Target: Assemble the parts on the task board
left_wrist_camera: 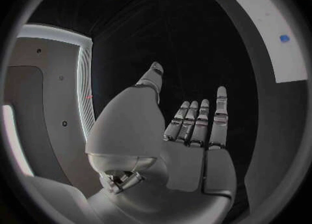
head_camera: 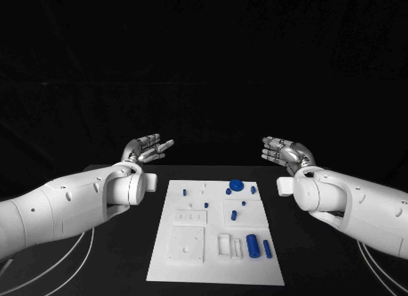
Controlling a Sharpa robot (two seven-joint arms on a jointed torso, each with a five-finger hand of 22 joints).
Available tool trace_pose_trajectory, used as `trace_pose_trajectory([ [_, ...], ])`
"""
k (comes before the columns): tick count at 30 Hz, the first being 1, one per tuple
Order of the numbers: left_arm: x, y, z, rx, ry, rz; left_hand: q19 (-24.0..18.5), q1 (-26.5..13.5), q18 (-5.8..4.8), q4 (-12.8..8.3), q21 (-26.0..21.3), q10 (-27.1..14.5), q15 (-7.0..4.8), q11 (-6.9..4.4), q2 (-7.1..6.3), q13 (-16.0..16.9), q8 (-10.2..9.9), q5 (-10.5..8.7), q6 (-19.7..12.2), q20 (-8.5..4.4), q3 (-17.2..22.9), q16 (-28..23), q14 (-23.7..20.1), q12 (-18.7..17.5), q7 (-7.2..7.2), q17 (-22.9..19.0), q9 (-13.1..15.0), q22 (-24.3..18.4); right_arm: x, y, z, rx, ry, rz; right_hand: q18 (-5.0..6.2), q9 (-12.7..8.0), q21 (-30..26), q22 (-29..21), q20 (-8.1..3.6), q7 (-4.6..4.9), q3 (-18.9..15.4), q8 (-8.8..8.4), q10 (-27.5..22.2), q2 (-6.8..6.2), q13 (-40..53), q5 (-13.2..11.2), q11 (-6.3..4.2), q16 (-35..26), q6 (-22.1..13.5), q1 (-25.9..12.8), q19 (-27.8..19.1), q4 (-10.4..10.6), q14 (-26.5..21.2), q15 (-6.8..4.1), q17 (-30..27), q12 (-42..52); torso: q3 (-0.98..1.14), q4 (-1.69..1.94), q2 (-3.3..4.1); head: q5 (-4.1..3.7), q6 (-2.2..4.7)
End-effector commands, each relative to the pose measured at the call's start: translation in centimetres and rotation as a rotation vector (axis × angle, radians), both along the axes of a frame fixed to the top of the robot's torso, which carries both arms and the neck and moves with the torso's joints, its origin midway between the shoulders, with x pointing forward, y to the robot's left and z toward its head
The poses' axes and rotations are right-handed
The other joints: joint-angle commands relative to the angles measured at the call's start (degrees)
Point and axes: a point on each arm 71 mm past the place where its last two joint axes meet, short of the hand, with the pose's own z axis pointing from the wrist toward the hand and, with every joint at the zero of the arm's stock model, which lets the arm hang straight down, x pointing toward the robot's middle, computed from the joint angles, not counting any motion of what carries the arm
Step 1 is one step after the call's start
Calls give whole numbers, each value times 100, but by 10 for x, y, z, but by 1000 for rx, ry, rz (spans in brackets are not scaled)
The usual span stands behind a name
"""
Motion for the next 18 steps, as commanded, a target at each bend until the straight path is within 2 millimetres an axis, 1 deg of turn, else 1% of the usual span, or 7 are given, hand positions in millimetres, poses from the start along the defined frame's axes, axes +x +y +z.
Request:
trace_pose_trajectory([
  [1, 11, 2, 4, -47, 79, -79, 171, 289, 79, 73, 32, 159, 28, 22, -23, 15, 32, 31, 143, 43, 11, 30, 155, 36, 35, 13, 16, 19, 9, 3, -1, -31, 107, 204, 47, 18, 46, 18, 10, 118, 56, 32, 328, -31, 23, 42, 31, 42, 256, 402, 194, -144, 314, 37, 22, 50, -1, -1, 0, 0, 0],
  [6, 20, 9, 11, -38, 83, -76, 195, 284, 84, 44, 42, 230, 45, 53, 19, 18, 34, 30, 168, 39, 18, 39, 289, 39, 66, 20, 17, 23, 20, -8, 4, -55, 146, 240, 62, 40, 116, 56, -55, 80, 27, 60, 1210, -123, 66, -21, -44, 61, 715, 620, 767, -299, 770, 17, 37, 109, -1, -1, 0, 0, 0],
  [12, 21, 10, 12, -37, 83, -76, 354, 209, 124, -170, 117, 682, 105, 153, 214, 37, 58, 34, 448, 0, 26, 82, 917, 64, 174, 51, 34, 47, 24, -13, 6, -65, 162, 254, 51, 87, 281, 79, -273, -59, 224, 93, 2114, -301, 89, -52, -239, 68, 1929, 722, 1555, -410, 1941, -217, 72, 113, -1, -1, 0, 0, 0],
  [13, 15, 9, 14, -38, 70, -110, 403, 170, 113, -261, 143, 785, 125, 171, 263, 38, 51, 31, 514, -23, 2, 68, 1055, 57, 192, 51, 32, 52, 29, -18, 15, -408, -24, 223, 41, 97, 296, 79, -314, -67, 269, 108, 2158, -330, 85, -33, -259, 88, 2067, 721, 1635, -420, 2046, -256, 79, 122, -5, 19, 20, 3, 11],
  [15, 14, 8, 16, -32, 61, -122, 616, 107, 42, -482, 271, 1292, 183, 228, 421, 59, 74, 59, 850, -189, -31, 114, 1815, 75, 247, 81, 47, 89, 30, -17, 16, -485, -58, 228, 33, 109, 370, 86, -433, -104, 357, 122, 2306, -399, 83, 20, -317, 103, 2326, 709, 1899, -438, 2370, -371, 92, 124, -14, 32, 32, -8, 16],
  [16, 13, 8, 17, -29, 56, -127, 754, 71, -112, -648, 361, 1702, 179, 236, 508, 81, 73, 100, 1140, -350, -80, 111, 2303, 79, 267, 93, 54, 110, 30, -17, 17, -524, -75, 232, 6, 107, 381, 78, -486, -112, 397, 115, 2356, -431, 86, 35, -333, 88, 2371, 694, 2002, -438, 2485, -410, 90, 123, -18, 42, 38, -17, 21],
  [18, 11, 7, 18, -23, 50, -137, 884, 3, -351, -860, 458, 2130, 160, 238, 641, 93, 86, 151, 1414, -554, -156, 136, 2525, 106, 280, 101, 69, 116, 31, -16, 17, -593, -104, 239, 56, 128, 543, 125, -638, -160, 442, 138, 2551, -460, 84, 96, -414, 170, 2546, 706, 2377, -457, 2910, -580, 142, 124, -24, 62, 54, -39, 26],
])
